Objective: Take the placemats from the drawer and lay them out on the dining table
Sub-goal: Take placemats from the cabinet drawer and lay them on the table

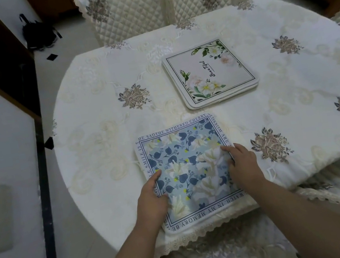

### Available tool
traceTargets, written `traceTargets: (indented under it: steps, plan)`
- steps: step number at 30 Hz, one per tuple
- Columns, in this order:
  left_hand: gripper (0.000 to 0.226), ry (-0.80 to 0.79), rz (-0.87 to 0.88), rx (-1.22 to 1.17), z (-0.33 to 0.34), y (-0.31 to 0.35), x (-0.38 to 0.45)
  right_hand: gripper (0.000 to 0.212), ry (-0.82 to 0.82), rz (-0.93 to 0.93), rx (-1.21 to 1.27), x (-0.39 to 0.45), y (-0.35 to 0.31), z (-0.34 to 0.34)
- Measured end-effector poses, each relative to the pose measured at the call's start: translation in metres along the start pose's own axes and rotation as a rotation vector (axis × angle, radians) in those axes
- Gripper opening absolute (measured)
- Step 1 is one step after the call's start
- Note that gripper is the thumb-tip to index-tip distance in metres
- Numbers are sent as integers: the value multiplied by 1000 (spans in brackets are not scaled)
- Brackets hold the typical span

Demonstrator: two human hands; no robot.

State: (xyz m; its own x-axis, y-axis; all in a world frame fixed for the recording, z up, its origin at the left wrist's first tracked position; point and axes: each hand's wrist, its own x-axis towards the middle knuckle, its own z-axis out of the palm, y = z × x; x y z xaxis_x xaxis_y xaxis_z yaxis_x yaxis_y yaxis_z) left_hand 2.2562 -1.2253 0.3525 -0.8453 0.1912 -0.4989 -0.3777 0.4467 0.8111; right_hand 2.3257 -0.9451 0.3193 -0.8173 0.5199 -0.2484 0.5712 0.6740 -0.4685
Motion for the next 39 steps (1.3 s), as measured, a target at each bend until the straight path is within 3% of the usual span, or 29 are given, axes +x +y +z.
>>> traceTargets:
  steps: [3, 5, 8, 9, 11, 13, 16, 20, 25, 28, 30, 36, 39]
  plan:
    - [66, 25, 65, 129, 2, -7, 0, 53, -42, 34, 2, -3, -2, -2]
    - [63, 92, 97, 253, 1, -10, -6, 47, 53, 61, -12, -8, -7, -6]
    - [67, 275, 277, 628, 3, -16, -14, 45, 178, -99, -115, -23, -13, -2]
    - [67, 252, 393, 751, 8, -17, -16, 48, 138, -185, -121, -29, -16, 5]
    - [68, 29, 582, 942, 23, -23, -15, 58, -30, -302, -133, -46, -21, 23]
    - [66, -124, 632, 1025, 39, -33, -12, 66, -138, -305, -218, -59, -20, 43]
    - [69, -157, 651, 1113, 40, -46, -11, 67, -131, -273, -301, -65, -16, 49]
    - [75, -111, 628, 1152, 23, -56, -8, 69, -101, -201, -301, -64, -7, 39]
    - [82, -98, 453, 1121, 4, -63, -3, 76, -107, -11, -244, -57, 6, 29]
    - [81, -75, 389, 1069, 2, -41, 8, 72, 19, 53, -120, -43, -12, 18]
    - [78, -84, 421, 1052, 6, -12, 24, 64, 99, -1, -78, -28, -35, 8]
    - [74, -114, 509, 1016, 36, 71, 95, 67, -60, -153, -112, 58, -99, -3]
    - [75, -186, 454, 1035, 51, 80, 116, 69, -178, -177, -172, 93, -96, 3]
